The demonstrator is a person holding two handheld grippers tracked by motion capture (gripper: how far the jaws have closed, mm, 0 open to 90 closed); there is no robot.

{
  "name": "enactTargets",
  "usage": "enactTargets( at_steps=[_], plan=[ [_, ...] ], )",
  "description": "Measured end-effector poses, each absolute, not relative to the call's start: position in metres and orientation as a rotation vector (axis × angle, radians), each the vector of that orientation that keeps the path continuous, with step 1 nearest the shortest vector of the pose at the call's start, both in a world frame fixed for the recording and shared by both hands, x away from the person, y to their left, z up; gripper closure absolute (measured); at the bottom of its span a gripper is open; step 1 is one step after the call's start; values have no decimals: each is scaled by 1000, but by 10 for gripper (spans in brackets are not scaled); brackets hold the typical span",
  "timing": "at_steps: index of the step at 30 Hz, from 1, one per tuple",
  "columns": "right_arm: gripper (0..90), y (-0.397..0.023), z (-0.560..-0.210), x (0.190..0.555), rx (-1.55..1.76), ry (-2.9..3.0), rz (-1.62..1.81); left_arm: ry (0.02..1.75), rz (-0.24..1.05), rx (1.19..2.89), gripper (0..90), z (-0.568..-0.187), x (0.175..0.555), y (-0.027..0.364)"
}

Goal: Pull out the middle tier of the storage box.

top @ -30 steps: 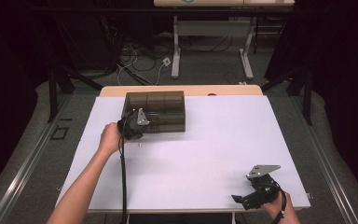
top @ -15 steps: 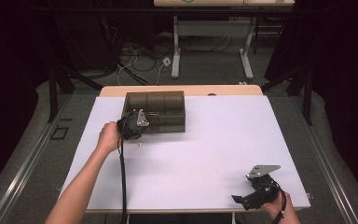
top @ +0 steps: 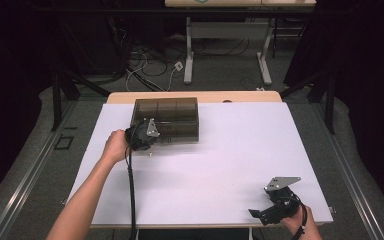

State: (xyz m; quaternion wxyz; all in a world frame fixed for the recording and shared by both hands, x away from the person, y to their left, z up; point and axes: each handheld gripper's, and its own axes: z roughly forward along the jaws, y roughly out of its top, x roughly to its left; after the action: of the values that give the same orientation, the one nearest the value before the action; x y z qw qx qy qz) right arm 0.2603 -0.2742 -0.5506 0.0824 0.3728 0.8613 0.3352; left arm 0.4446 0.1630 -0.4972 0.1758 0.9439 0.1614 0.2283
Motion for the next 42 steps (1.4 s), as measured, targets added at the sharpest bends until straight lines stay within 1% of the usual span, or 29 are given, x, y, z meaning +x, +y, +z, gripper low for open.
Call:
enactTargets(
  at_steps=[6,8,22,35,42],
  plan=[
    [14,-274,-551,261,1102,2574,1003,461,620,2669,738,-498,443,165],
    [14,-274,-551,260,1101,2577,1003,440,643,2685,738,-498,440,164],
    [14,-275,-550,261,1099,2583,997,365,677,2715,753,-499,434,162],
    [14,-275,-550,262,1102,2583,1002,322,669,2751,767,-497,429,161],
    [13,-275,-548,259,1095,2553,1020,326,661,2773,767,-496,428,159]
  ],
)
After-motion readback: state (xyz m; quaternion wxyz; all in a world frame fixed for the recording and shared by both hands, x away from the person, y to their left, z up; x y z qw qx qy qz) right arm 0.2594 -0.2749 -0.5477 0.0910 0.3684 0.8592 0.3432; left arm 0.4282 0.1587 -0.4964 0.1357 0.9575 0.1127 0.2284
